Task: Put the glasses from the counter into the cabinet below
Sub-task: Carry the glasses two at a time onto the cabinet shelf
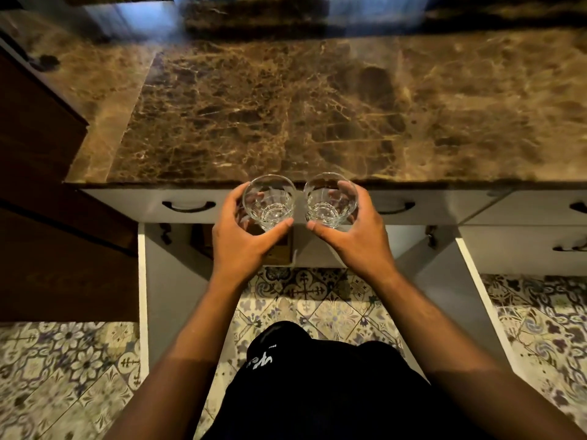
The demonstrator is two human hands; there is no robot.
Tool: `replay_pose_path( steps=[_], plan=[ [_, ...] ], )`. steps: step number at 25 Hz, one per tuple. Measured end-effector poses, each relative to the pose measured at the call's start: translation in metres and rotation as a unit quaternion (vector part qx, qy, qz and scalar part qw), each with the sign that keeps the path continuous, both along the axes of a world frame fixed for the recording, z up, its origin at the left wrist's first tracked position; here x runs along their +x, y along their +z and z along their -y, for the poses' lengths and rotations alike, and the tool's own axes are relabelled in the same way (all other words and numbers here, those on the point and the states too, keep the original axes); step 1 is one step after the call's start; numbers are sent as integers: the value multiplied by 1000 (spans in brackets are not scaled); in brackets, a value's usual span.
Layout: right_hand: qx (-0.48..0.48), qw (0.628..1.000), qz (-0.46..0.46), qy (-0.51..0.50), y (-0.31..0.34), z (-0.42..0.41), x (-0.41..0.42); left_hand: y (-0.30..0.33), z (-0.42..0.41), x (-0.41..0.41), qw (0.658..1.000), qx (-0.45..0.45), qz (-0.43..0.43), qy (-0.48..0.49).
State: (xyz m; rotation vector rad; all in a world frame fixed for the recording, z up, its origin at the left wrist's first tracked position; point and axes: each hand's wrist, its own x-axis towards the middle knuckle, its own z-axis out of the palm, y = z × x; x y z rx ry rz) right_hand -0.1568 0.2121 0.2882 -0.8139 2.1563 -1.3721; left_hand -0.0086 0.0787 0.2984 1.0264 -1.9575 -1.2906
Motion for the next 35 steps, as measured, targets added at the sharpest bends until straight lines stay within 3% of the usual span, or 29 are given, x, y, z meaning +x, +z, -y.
replay_pose_path(
  steps=[10, 18, 27, 35],
  plan=[
    [34, 999, 39, 11, -34, -85, 31, -36, -93, 36, 997, 70, 22, 9],
    [82, 994, 71, -17, -87, -100, 47, -87, -99, 43, 992, 103, 68, -4],
    [112, 990, 55, -70, -230, -76, 47, -227, -74, 30, 988, 113, 108, -6],
    [128, 989, 10, -80, -404, -66, -4, -403, -58, -11, 988, 121, 92, 29]
  ],
)
